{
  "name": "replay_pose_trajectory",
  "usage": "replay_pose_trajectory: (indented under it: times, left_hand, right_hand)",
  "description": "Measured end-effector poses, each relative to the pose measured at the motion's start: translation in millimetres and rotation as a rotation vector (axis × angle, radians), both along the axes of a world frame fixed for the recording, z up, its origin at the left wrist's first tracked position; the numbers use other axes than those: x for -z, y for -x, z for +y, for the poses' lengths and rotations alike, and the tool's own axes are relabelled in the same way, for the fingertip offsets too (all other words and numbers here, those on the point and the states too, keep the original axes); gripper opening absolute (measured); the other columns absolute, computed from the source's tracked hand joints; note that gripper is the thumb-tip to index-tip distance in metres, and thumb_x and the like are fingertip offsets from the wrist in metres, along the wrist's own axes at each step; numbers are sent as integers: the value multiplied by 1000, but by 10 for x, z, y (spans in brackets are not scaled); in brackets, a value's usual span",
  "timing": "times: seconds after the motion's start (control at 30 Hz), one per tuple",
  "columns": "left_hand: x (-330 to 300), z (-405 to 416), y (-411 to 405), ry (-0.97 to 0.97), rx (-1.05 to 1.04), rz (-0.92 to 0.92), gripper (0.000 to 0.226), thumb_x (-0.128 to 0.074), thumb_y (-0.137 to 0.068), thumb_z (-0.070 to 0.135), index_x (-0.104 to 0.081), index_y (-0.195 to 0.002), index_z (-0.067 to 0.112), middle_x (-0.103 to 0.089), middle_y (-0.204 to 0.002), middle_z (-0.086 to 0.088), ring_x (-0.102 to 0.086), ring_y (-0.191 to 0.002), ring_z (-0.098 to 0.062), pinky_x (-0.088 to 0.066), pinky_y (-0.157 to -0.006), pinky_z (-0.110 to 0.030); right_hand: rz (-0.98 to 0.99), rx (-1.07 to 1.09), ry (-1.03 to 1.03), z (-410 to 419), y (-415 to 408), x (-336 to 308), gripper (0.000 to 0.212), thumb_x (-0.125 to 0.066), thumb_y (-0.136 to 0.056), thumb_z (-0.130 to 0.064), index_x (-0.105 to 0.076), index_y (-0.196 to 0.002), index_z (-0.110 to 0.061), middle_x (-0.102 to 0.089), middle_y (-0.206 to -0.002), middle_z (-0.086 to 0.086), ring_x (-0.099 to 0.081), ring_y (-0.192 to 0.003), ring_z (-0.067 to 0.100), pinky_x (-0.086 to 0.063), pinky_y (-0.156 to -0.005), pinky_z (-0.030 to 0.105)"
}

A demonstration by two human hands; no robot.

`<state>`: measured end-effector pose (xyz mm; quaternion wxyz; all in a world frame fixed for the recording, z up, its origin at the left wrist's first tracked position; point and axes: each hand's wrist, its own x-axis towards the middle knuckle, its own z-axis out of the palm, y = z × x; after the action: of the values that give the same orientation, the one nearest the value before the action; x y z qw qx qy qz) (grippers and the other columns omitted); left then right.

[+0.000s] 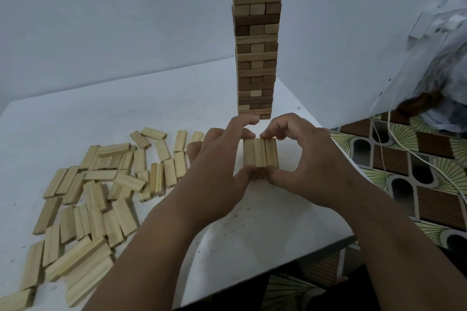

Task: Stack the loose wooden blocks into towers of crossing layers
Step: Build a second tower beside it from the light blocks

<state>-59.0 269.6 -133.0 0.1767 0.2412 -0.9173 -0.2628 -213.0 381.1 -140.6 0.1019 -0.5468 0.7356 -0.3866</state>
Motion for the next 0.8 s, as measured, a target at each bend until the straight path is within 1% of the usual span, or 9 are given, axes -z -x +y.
replay_pose_trajectory:
  times: [0.07,0.13,0.2,0.4,0.57,0.8]
  left_hand:
    - [45,-9,37,-4,-15,-4,75,-69,-89,24,-20,-136,53,-47,-125,29,-30,-115,7,-14,-96,-27]
    - [65,-13,70,-3,-23,-13,78,-69,-88,21,-18,-137,54,-50,-130,26,-27,-113,9,-13,-95,-26]
    - [69,-13,95,-5,-33,-23,80,-69,-88,19,-17,-137,54,-51,-132,24,-30,-116,6,-11,-96,-27]
    - [89,-27,105,-39,-45,-22,82,-71,-87,23,-16,-138,56,-52,-134,24,-33,-125,1,-9,-98,-29]
    - [95,-38,95,-46,-41,-17,81,-70,-87,26,-15,-138,57,-52,-134,24,-29,-120,6,-10,-98,-30]
    - [102,-40,84,-62,-43,-30,80,-70,-88,31,-13,-139,56,-51,-136,24,-32,-123,3,-10,-99,-31]
  right_hand:
    - [-9,0,-17,-28,42,20,55,-76,-63,-48,-51,-111,-39,-56,-111,-24,-53,-109,6,-45,-96,49]
    - [-12,-2,-39,-40,81,36,56,-76,-63,-48,-48,-111,-42,-55,-109,-29,-52,-110,2,-45,-97,49]
    - [-22,-8,-59,-35,100,43,57,-76,-63,-48,-46,-112,-44,-56,-109,-32,-51,-110,-1,-44,-99,48]
    - [-43,-3,-91,-31,95,37,61,-77,-63,-47,-43,-113,-49,-57,-112,-31,-52,-114,-2,-42,-102,50]
    - [-58,-4,-88,-18,84,20,61,-76,-64,-46,-44,-116,-46,-60,-114,-29,-53,-114,-4,-40,-104,50]
    - [-53,1,-81,-6,66,21,61,-77,-64,-42,-46,-117,-43,-61,-113,-27,-53,-114,-2,-41,-102,51]
